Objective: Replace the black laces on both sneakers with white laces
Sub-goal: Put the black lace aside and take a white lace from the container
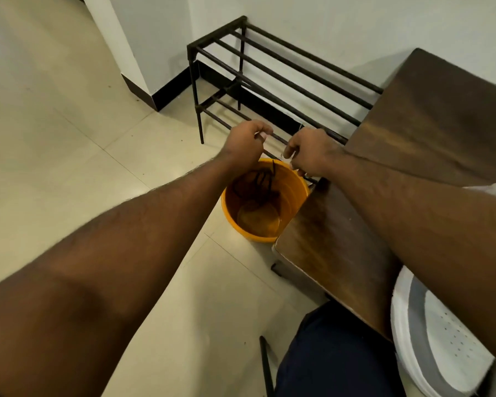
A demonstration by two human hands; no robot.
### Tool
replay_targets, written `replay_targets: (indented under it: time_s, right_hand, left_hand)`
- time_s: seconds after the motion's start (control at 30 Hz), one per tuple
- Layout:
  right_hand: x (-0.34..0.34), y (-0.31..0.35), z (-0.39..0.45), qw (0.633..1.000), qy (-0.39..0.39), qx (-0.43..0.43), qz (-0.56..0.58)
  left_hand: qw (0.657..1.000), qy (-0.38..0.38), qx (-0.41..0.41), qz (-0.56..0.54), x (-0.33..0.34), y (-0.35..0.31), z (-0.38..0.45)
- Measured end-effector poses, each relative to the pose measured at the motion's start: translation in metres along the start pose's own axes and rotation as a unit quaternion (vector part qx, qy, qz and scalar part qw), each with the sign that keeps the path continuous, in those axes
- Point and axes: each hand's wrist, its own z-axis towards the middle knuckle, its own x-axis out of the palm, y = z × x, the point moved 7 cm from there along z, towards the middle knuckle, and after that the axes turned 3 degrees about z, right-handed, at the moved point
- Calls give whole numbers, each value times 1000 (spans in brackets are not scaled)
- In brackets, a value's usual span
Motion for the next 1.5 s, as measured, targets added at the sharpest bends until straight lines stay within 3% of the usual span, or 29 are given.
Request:
replay_targets:
  time_s: [0.2, 0.47, 0.7, 0.87, 1.03, 1.2, 1.5]
  right_hand:
    - [-40, 1, -12, 996, -67, -36, -36]
    - [-171, -46, -80, 980, -193, -14, -47]
    - [-270, -178, -214, 958, -261, 92, -72]
    - [-302, -291, -322, 935, -296, 191, -50]
    - [-292, -391, -394, 911, -316, 264, -18]
    - [-268, -449, -400, 910, -303, 282, 8]
    - [-270, -518, -377, 905, -325, 267, -66]
  left_hand:
    - [1000, -8, 17, 3, 33, -24, 1]
    - [995, 1, 100, -12, 68, -166, 1]
    - [953, 109, 249, 132, 177, -335, -51]
    - [907, 212, 285, 225, 291, -415, -109]
    - [856, 306, 258, 328, 400, -441, -140]
    - [798, 351, 224, 436, 464, -437, -136]
    - [753, 398, 206, 482, 524, -435, -101]
